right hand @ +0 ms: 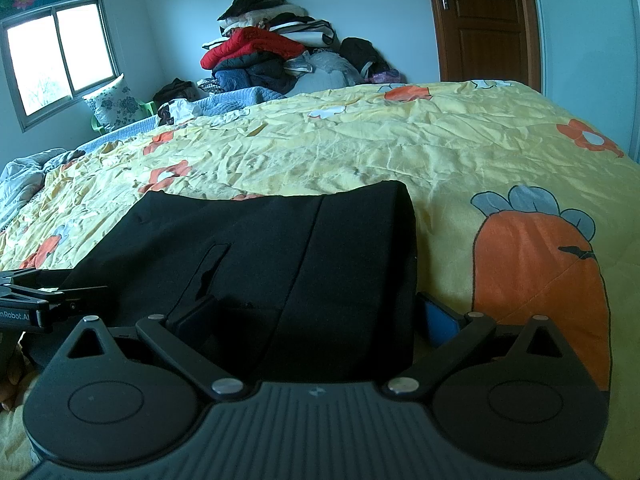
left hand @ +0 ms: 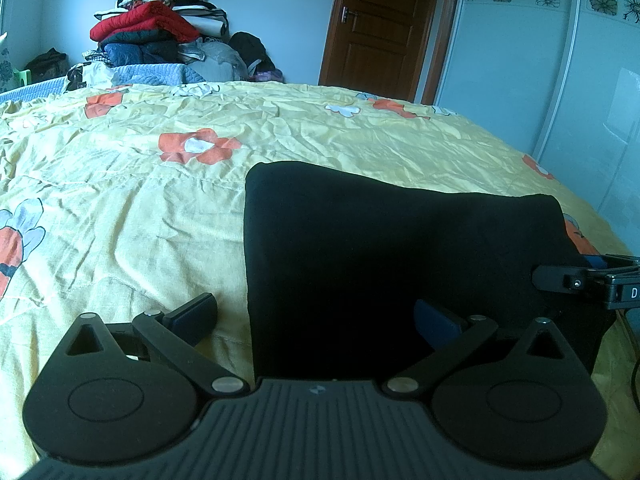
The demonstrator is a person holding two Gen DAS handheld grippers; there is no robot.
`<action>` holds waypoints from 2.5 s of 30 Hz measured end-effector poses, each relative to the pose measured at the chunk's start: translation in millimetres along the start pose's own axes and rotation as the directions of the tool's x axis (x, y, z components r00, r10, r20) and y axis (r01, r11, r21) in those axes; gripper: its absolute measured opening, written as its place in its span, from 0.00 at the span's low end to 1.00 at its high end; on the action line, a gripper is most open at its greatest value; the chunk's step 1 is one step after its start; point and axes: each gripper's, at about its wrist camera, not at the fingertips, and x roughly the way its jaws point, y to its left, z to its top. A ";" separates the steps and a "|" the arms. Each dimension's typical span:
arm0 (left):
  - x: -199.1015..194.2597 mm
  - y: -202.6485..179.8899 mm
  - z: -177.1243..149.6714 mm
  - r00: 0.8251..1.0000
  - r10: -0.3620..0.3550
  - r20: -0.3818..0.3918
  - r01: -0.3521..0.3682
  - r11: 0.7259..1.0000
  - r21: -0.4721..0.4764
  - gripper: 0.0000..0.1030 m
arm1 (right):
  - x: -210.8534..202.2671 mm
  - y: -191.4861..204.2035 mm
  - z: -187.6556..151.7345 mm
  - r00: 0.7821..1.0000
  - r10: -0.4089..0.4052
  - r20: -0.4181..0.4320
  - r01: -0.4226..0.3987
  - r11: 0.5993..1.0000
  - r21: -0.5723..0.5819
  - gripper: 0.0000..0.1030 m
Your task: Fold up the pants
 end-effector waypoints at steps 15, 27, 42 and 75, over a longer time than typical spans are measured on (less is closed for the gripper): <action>-0.1 0.1 0.1 1.000 -0.001 0.000 0.001 1.000 -0.001 1.00 | 0.3 -0.2 0.0 1.000 0.000 0.000 0.000 1.000 0.000 1.00; -0.3 -0.3 0.0 1.000 0.000 0.000 0.000 1.000 -0.001 1.00 | 0.1 -0.3 -0.1 1.000 0.000 0.000 0.000 1.000 0.000 1.00; -0.1 -0.3 0.0 1.000 0.000 0.000 0.000 1.000 0.000 1.00 | 0.1 -0.4 0.0 1.000 0.001 0.000 -0.001 1.000 0.000 1.00; -5.1 9.4 5.0 0.990 -0.138 -0.011 0.138 0.990 0.008 0.63 | 1.1 -13.1 13.5 0.984 0.169 -0.060 -0.166 0.984 0.065 0.99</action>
